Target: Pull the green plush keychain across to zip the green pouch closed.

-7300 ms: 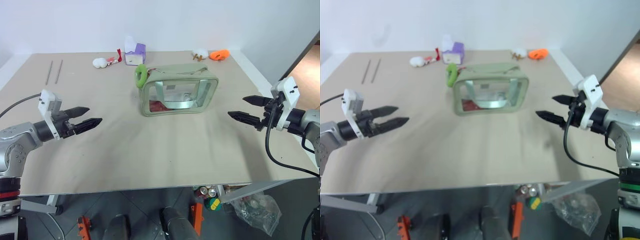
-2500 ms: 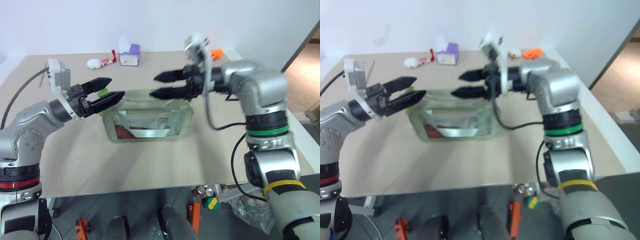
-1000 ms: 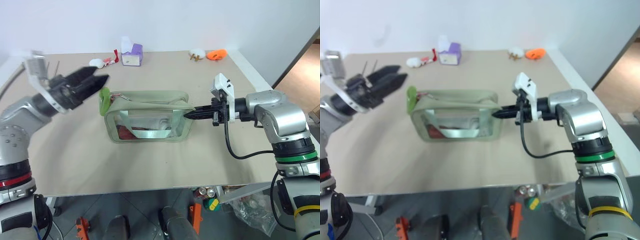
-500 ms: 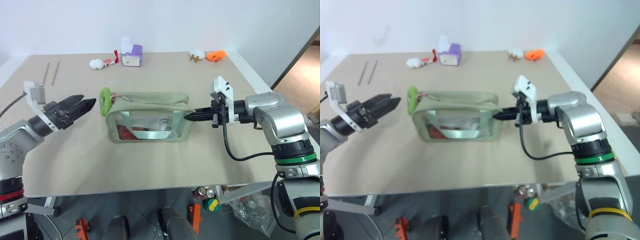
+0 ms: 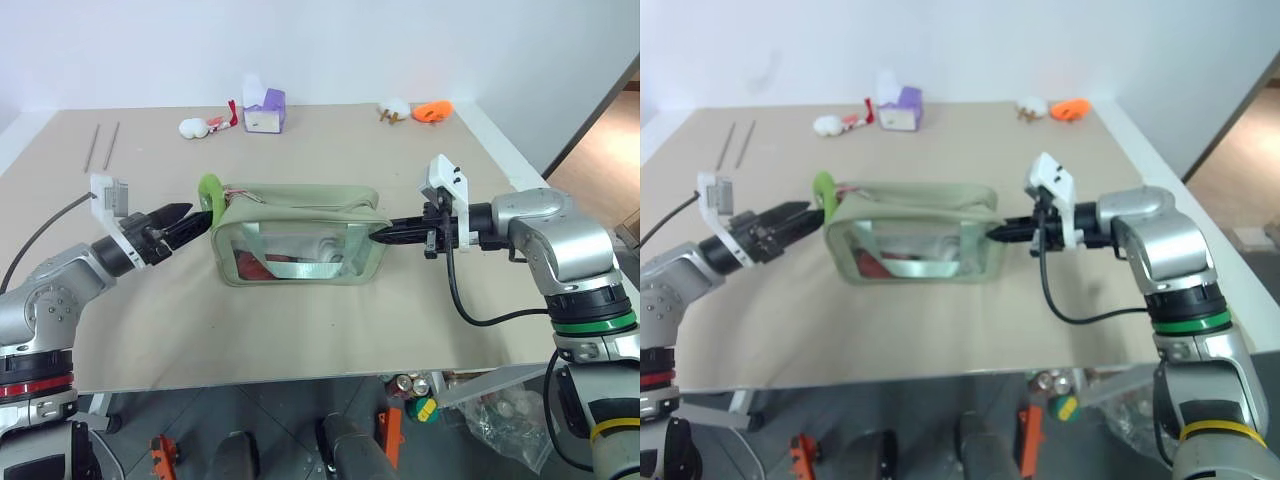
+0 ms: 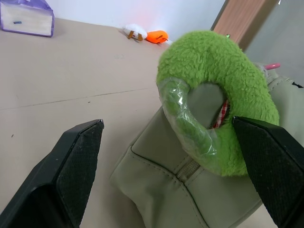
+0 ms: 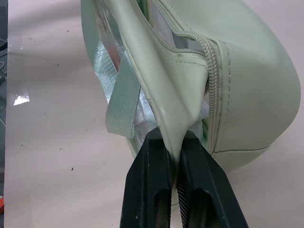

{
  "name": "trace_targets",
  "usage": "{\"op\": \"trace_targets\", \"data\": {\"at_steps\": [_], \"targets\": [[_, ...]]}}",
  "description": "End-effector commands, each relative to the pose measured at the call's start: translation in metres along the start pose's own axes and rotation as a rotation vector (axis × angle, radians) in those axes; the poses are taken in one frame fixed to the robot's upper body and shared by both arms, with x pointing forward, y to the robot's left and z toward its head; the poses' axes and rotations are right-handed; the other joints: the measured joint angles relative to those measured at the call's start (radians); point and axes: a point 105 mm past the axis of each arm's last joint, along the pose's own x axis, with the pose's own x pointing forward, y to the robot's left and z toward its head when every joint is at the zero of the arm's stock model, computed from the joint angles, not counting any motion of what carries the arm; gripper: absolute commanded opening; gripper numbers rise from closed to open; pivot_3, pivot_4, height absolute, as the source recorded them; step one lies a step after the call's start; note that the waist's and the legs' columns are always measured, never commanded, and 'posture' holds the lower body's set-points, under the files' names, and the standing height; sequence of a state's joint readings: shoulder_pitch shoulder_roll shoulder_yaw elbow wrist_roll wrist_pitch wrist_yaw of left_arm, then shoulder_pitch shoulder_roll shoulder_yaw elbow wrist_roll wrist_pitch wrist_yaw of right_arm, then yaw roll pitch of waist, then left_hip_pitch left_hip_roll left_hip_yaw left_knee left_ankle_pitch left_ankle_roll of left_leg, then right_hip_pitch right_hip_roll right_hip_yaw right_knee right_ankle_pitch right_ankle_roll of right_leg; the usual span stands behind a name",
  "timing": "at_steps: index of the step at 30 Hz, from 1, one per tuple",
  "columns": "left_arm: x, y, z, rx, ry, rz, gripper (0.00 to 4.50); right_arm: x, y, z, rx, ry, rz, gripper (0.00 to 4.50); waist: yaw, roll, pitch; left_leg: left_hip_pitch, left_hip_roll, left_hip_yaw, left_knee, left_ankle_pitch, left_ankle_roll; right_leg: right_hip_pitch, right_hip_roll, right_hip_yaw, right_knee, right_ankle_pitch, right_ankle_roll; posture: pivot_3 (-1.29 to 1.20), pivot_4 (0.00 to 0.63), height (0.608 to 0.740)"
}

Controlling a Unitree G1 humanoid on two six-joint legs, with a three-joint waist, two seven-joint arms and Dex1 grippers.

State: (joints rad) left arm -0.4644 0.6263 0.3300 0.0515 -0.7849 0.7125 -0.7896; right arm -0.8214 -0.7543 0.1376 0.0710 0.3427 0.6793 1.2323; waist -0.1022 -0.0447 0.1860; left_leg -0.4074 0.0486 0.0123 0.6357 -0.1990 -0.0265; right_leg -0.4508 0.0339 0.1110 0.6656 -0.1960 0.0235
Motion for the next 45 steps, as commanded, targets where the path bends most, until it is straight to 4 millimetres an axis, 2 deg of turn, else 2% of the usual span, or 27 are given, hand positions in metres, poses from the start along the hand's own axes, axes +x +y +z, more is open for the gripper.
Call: {"op": "trace_targets", "data": {"at_steps": [1,2,4,13,20,23,26,28,32,35,37,40,41,42,45], "targets": [[0.006,-0.005,0.013,0.039,-0.057,-0.015,3.97,-0.002,0.002,-0.001,-0.001,0.009,-0.006,0.00,0.000,0.000,0.000,0.000,0.000,0.000,0.000,0.000,0.000,0.000,0.000,0.000,0.000,0.000,0.000,0.00,0.150,0.740],[0.006,-0.006,0.014,0.040,-0.067,-0.014,3.82,-0.002,0.002,-0.002,-0.001,0.009,-0.005,0.00,0.000,0.000,0.000,0.000,0.000,0.000,0.000,0.000,0.000,0.000,0.000,0.000,0.000,0.000,0.000,0.00,0.150,0.740],[0.008,-0.008,0.015,0.039,-0.081,-0.022,2.99,-0.001,0.002,-0.002,0.001,0.010,-0.005,0.00,0.000,0.000,0.000,0.000,0.000,0.000,0.000,0.000,0.000,0.000,0.000,0.000,0.000,0.000,0.001,0.00,0.150,0.740],[0.006,-0.012,0.017,0.011,-0.115,-0.014,0.05,0.002,0.003,-0.002,0.004,0.007,0.000,0.00,0.000,0.000,0.000,0.000,0.000,0.000,0.000,0.000,0.000,0.000,0.000,0.000,0.000,0.001,0.001,0.00,0.150,0.740],[0.005,-0.012,0.045,0.015,-0.225,-0.008,0.05,0.003,0.003,-0.003,0.007,0.010,0.008,0.00,0.000,0.000,0.000,0.000,0.000,0.000,0.000,0.000,0.000,0.000,0.000,0.000,0.000,0.001,0.001,0.00,0.150,0.740],[0.010,-0.026,0.063,0.027,-0.276,-0.074,0.05,0.004,0.002,-0.003,0.009,0.012,0.009,0.00,0.000,-0.001,0.000,0.000,0.000,0.000,0.000,0.000,0.000,0.000,0.000,0.000,0.000,0.001,0.001,0.00,0.150,0.740],[0.022,-0.046,0.071,0.080,-0.257,-0.156,0.05,0.005,0.001,-0.003,0.007,0.013,0.009,0.00,-0.001,-0.001,0.000,0.000,0.000,0.000,0.000,0.000,0.000,0.000,0.000,0.000,0.000,0.001,0.002,0.00,0.150,0.740],[0.029,-0.055,0.070,0.113,-0.226,-0.194,0.05,0.005,0.001,-0.002,0.006,0.012,0.009,0.00,-0.001,-0.001,0.000,0.000,0.000,0.000,0.000,0.000,0.000,0.000,0.000,0.000,0.000,0.001,0.002,0.00,0.150,0.740],[0.053,-0.080,0.053,0.245,-0.097,-0.287,0.05,0.005,0.001,-0.001,0.003,0.010,0.007,0.00,-0.001,-0.001,0.000,0.000,0.000,0.000,0.000,0.000,0.000,0.001,0.000,0.000,0.000,0.001,0.002,0.00,0.150,0.740],[0.065,-0.088,0.041,0.310,-0.031,-0.332,0.05,0.005,0.001,0.000,0.001,0.009,0.004,0.00,-0.002,0.000,0.000,0.001,0.000,0.000,0.000,0.000,0.000,0.001,0.000,0.000,0.000,0.001,0.002,0.00,0.150,0.740],[0.072,-0.082,0.037,0.342,-0.009,-0.313,0.05,0.004,0.001,0.000,-0.001,0.010,-0.001,0.00,-0.002,0.000,0.000,0.001,0.000,0.000,0.000,0.000,0.000,0.001,0.001,0.000,0.000,0.001,0.002,0.00,0.150,0.740],[0.076,-0.071,0.042,0.303,-0.037,-0.269,0.98,0.003,0.001,-0.001,0.003,0.013,-0.010,0.00,-0.002,0.000,0.000,0.001,0.000,-0.001,0.000,0.000,0.000,0.001,0.001,0.000,0.000,0.001,0.002,0.00,0.150,0.740],[0.076,-0.071,0.045,0.295,-0.050,-0.271,1.44,0.003,0.001,-0.002,0.005,0.015,-0.013,0.00,-0.002,0.000,0.000,0.001,0.000,-0.001,0.000,0.000,0.000,0.001,0.001,0.000,0.000,0.001,0.002,0.00,0.150,0.740],[0.076,-0.069,0.047,0.294,-0.060,-0.263,1.64,0.002,0.001,-0.003,0.006,0.016,-0.015,0.00,-0.002,0.000,0.000,0.001,0.000,0.000,0.000,0.000,0.000,0.001,0.001,0.000,0.000,0.001,0.002,0.00,0.150,0.740],[0.074,-0.061,0.051,0.283,-0.070,-0.223,2.63,0.001,0.002,-0.004,0.007,0.017,-0.016,0.00,-0.001,0.000,0.000,0.001,0.000,0.000,0.000,0.000,0.000,0.001,0.000,0.000,0.000,0.001,0.002,0.00,0.150,0.740]]}}
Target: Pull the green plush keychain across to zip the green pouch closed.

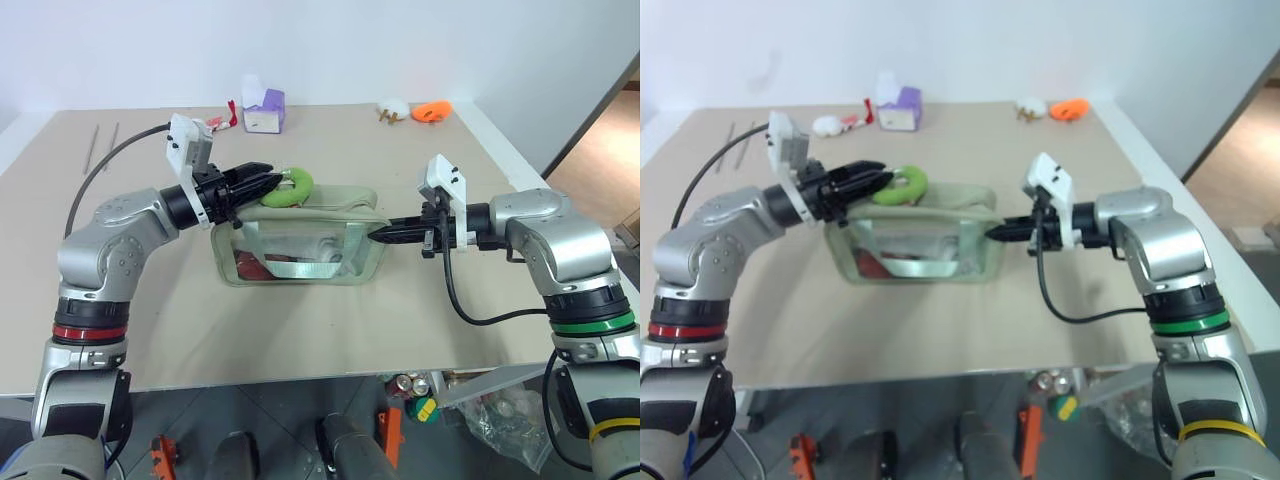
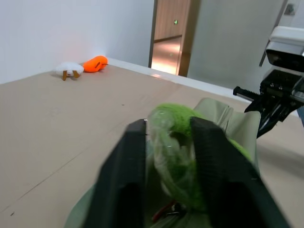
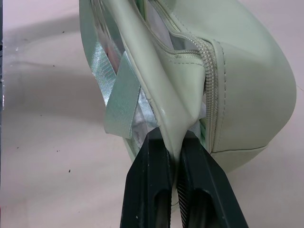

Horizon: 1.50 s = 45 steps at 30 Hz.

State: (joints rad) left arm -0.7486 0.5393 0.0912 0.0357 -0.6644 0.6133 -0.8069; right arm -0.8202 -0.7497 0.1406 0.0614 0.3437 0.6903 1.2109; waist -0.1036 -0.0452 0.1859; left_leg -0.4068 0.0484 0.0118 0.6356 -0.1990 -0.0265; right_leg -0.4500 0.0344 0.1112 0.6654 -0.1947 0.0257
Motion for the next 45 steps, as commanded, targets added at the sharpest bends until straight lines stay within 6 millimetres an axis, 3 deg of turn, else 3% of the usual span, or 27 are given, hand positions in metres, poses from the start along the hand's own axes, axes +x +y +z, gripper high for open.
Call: {"op": "trace_targets", "data": {"at_steps": [1,7,12,14,17,22,30,32,39,45], "targets": [[-0.007,0.007,0.020,0.032,-0.058,0.035,2.98,-0.001,0.002,-0.004,0.004,0.015,-0.004,0.00,0.000,0.000,0.000,0.000,0.000,0.000,0.000,0.000,0.000,0.000,0.000,0.000,0.000,0.000,0.000,0.00,0.150,0.740],[-0.028,-0.009,0.037,0.008,-0.149,-0.034,2.98,0.000,0.002,-0.002,0.003,0.013,-0.003,0.00,0.000,0.000,0.000,0.000,0.000,0.000,0.000,0.000,0.000,0.000,0.000,0.000,0.000,0.000,0.000,0.00,0.150,0.740],[-0.061,0.010,0.035,-0.046,-0.166,0.085,2.98,0.003,0.003,-0.003,0.003,0.011,0.006,0.00,0.000,0.000,0.000,0.000,0.000,0.000,0.000,0.000,0.000,0.000,0.000,0.000,0.000,0.000,0.000,0.00,0.150,0.740],[-0.074,0.011,0.026,-0.067,-0.133,0.103,2.98,0.004,0.004,-0.004,0.005,0.012,0.008,0.00,-0.002,0.000,0.000,0.000,0.000,0.000,0.000,0.000,0.000,0.000,0.000,0.000,0.000,-0.001,-0.001,0.00,0.150,0.740],[-0.088,0.005,-0.004,-0.088,0.006,0.106,2.98,0.006,0.005,-0.004,0.006,0.011,0.017,0.00,-0.003,0.000,0.000,0.001,0.000,0.000,0.000,0.000,0.000,0.000,0.000,0.000,0.000,-0.002,-0.004,0.00,0.150,0.740],[-0.092,-0.001,-0.016,-0.115,0.038,0.099,2.98,0.008,0.006,-0.003,0.003,0.009,0.022,0.00,-0.001,-0.003,0.000,0.000,0.000,0.000,0.000,0.000,0.000,0.000,0.000,-0.001,0.000,-0.003,-0.005,0.00,0.150,0.740],[-0.079,-0.013,-0.040,-0.124,0.128,0.025,2.98,0.008,0.005,-0.003,0.001,0.009,0.020,0.00,0.000,-0.003,0.000,0.001,0.000,0.000,0.000,0.000,0.000,0.001,0.000,0.000,0.000,-0.003,-0.005,0.00,0.150,0.740],[-0.078,-0.013,-0.036,-0.124,0.106,0.022,2.98,0.007,0.005,-0.003,0.002,0.010,0.017,0.00,0.001,-0.003,0.000,0.001,0.000,0.000,0.000,0.000,0.000,0.002,-0.001,0.000,-0.001,-0.003,-0.005,0.00,0.150,0.740],[-0.088,0.001,0.008,-0.156,-0.081,0.051,2.98,0.004,0.005,-0.006,0.005,0.021,0.007,0.00,-0.001,-0.003,0.000,0.002,0.000,0.000,0.000,0.000,0.000,0.002,-0.001,0.000,-0.001,-0.003,-0.005,0.00,0.150,0.740],[-0.087,-0.001,0.010,-0.171,-0.092,0.048,2.98,0.004,0.005,-0.006,0.003,0.023,0.009,0.00,-0.001,-0.003,0.000,0.002,0.000,0.000,-0.001,0.000,0.000,0.002,-0.001,-0.001,-0.001,-0.003,-0.005,0.00,0.150,0.740]]}}
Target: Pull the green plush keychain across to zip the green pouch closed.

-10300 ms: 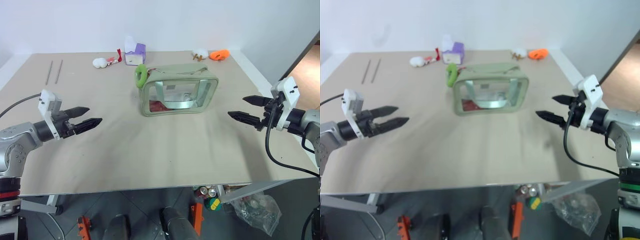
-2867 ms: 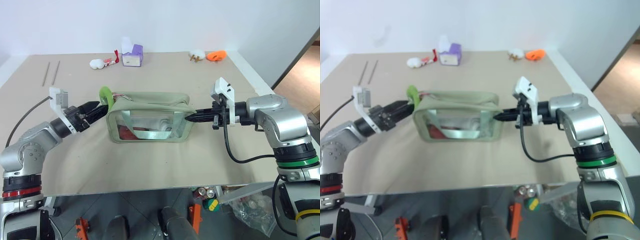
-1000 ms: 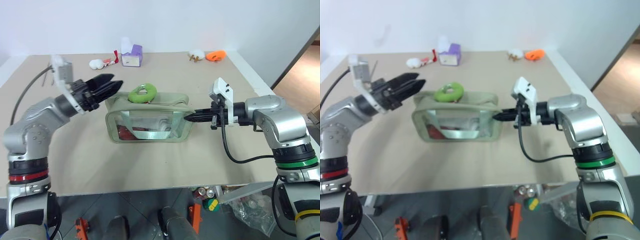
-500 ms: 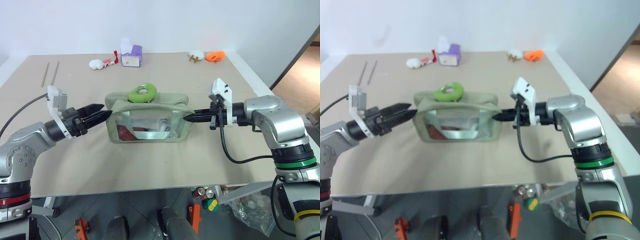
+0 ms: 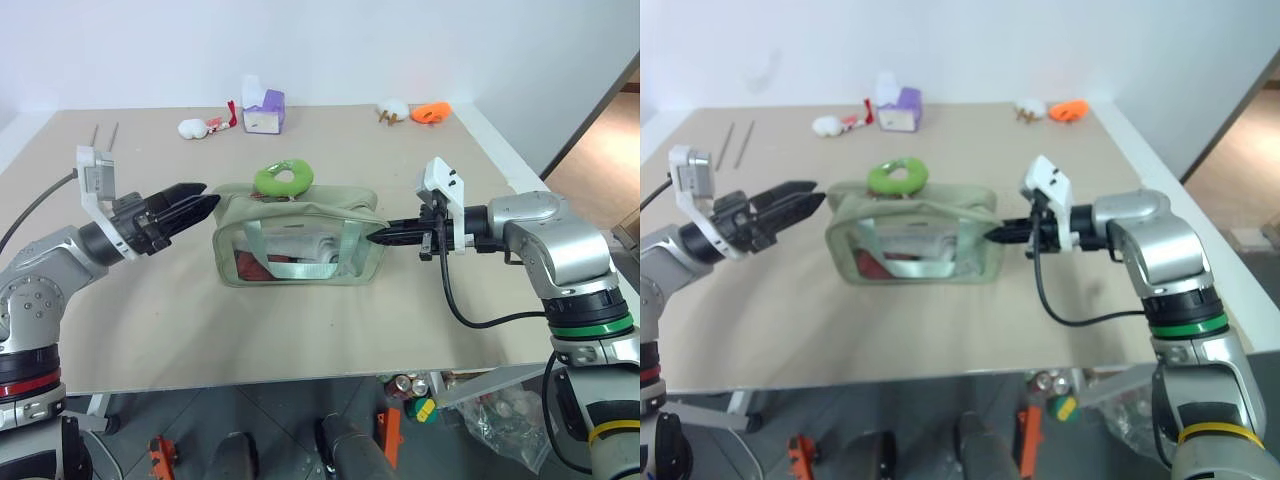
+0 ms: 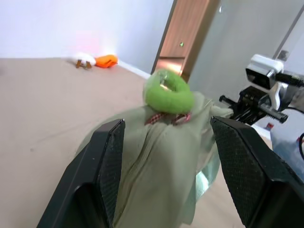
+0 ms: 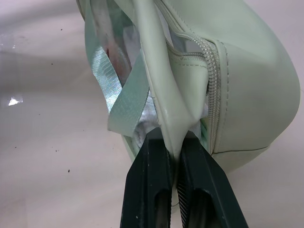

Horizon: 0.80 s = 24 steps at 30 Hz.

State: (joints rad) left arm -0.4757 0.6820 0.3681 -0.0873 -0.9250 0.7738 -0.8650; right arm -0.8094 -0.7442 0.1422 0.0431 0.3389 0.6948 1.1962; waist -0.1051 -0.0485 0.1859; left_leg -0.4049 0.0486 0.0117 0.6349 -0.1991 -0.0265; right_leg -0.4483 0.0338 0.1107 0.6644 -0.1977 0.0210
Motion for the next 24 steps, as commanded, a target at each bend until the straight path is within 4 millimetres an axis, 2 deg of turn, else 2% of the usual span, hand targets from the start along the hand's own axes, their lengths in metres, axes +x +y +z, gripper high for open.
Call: {"op": "trace_targets", "data": {"at_steps": [1,7,10,24], "targets": [[-0.001,-0.005,0.010,0.013,-0.032,-0.013,2.98,0.002,0.003,-0.004,0.007,0.020,0.015,0.00,0.000,0.000,0.000,0.000,0.000,0.000,0.000,0.000,0.000,0.000,0.000,0.000,0.000,0.000,0.000,0.00,0.150,0.740],[-0.004,-0.030,-0.005,-0.012,0.068,-0.114,2.98,0.002,0.003,-0.004,0.005,0.020,0.016,0.00,-0.001,0.000,0.000,0.000,0.000,0.000,0.000,0.000,0.000,0.000,0.000,0.000,0.000,0.000,0.000,0.00,0.150,0.740],[-0.005,-0.033,-0.008,-0.017,0.097,-0.128,2.98,0.002,0.002,-0.004,0.006,0.021,0.016,0.00,-0.001,0.000,0.000,0.000,0.000,0.000,0.000,0.000,0.000,0.000,0.000,0.000,0.000,0.000,0.000,0.00,0.150,0.740],[-0.007,-0.015,-0.024,-0.014,0.138,-0.044,2.98,0.002,0.004,-0.005,0.012,0.020,0.016,0.00,-0.001,0.000,0.000,0.000,0.000,0.000,0.000,0.000,0.000,0.000,0.000,0.000,0.000,0.000,-0.001,0.00,0.150,0.740]]}}
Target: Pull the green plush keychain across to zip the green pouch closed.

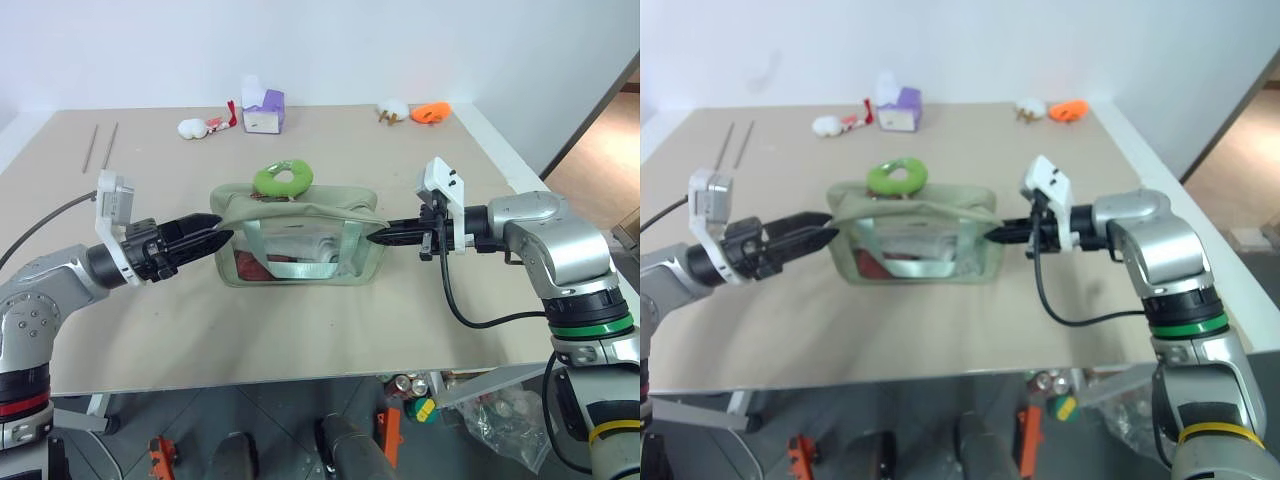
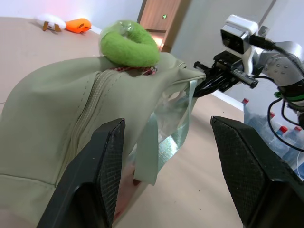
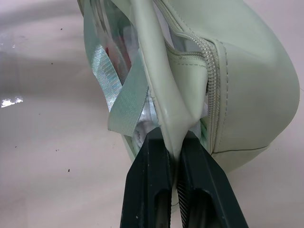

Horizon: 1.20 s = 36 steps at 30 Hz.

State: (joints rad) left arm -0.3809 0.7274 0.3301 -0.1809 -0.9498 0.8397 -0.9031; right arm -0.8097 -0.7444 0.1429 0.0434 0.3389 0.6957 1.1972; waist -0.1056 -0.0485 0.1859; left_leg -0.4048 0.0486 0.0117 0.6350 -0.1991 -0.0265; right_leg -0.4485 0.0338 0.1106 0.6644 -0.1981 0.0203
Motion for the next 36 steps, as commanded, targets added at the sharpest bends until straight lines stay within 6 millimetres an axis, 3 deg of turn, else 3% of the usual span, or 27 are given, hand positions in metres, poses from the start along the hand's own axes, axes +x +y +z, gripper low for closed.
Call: {"op": "trace_targets", "data": {"at_steps": [1,8,15,18,24,34,36], "targets": [[-0.002,0.005,0.000,0.026,0.004,0.025,2.98,0.002,0.004,-0.005,0.011,0.019,0.015,0.00,0.000,0.000,0.000,0.000,0.000,0.000,0.000,0.000,0.000,0.000,0.000,0.000,0.000,0.000,0.000,0.00,0.150,0.740],[0.003,0.007,-0.019,0.028,0.065,0.032,2.98,0.001,0.004,-0.005,0.012,0.019,0.015,0.00,0.000,0.000,0.000,0.000,0.000,0.000,0.000,0.000,0.000,0.000,0.000,0.000,0.000,0.000,0.000,0.00,0.150,0.740],[0.009,0.009,-0.019,0.051,0.051,0.037,2.98,0.002,0.004,-0.005,0.013,0.021,0.015,0.00,0.000,0.000,0.000,0.000,0.000,0.000,0.000,0.000,0.000,0.000,0.000,0.000,0.000,0.000,0.000,0.00,0.150,0.740],[0.010,0.010,-0.013,0.059,0.020,0.037,2.29,0.002,0.004,-0.005,0.013,0.021,0.016,0.00,0.000,0.000,0.000,0.000,0.000,0.000,0.000,0.000,0.000,0.000,0.000,0.000,0.000,0.000,0.000,0.00,0.150,0.740],[0.010,0.016,0.002,0.065,-0.051,0.064,0.03,0.003,0.004,-0.005,0.012,0.023,0.016,0.00,0.000,0.000,0.000,0.000,0.000,0.000,0.000,0.000,0.000,0.000,0.000,0.000,0.000,0.000,0.000,0.00,0.150,0.740],[0.011,0.017,-0.008,0.063,-0.008,0.080,0.01,0.003,-0.001,-0.004,0.036,-0.001,-0.006,0.00,0.000,0.000,0.000,0.000,0.000,0.000,-0.001,0.000,0.000,0.000,0.000,0.000,0.000,0.000,0.000,0.00,0.150,0.740],[0.011,0.017,-0.008,0.064,-0.010,0.079,0.00,-0.001,-0.002,-0.001,0.052,-0.013,-0.007,0.72,0.000,0.000,0.000,0.000,0.000,0.000,-0.001,0.000,0.000,0.000,0.000,0.000,0.000,0.000,0.000,0.00,0.150,0.740]]}}
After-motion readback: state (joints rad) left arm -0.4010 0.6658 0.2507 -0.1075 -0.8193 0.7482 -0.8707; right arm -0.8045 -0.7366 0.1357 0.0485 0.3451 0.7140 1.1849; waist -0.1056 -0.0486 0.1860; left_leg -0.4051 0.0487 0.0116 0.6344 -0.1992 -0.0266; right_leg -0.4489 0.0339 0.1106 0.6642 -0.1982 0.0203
